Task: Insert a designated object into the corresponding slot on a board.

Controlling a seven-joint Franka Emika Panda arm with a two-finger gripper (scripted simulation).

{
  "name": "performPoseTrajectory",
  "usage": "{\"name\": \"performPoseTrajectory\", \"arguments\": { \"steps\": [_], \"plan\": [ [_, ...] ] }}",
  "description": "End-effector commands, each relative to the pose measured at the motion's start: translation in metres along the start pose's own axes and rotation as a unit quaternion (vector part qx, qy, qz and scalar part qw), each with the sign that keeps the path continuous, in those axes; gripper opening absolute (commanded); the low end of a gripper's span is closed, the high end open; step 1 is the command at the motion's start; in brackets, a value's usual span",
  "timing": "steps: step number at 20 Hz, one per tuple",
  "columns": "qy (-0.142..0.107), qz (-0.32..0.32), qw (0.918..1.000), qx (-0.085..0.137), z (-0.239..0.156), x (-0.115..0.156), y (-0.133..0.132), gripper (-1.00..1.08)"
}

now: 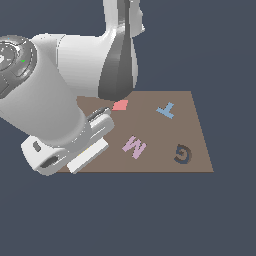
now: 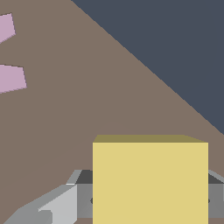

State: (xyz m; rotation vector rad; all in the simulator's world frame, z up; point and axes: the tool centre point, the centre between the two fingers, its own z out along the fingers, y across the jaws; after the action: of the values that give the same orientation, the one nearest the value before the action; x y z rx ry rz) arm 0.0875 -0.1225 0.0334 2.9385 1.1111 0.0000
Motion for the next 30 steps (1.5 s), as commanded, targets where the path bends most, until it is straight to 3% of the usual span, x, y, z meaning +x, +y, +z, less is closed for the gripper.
{"name": "performPoseTrajectory", "arguments": {
  "steps": [1,12,19,25,30],
  "plan": [
    [0.000,0.000,1.0000,0.000,0.000,0.000,0.000,-1.00],
    [0.000,0.062,0.9981,0.000,0.000,-0.010,0.004,-1.00],
    [0.000,0.155,0.9880,0.000,-0.002,-0.027,0.008,-1.00],
    [0.000,0.265,0.9643,0.000,-0.003,-0.047,0.008,-1.00],
    [0.000,0.370,0.9291,0.000,-0.004,-0.066,0.003,-1.00]
  ]
}}
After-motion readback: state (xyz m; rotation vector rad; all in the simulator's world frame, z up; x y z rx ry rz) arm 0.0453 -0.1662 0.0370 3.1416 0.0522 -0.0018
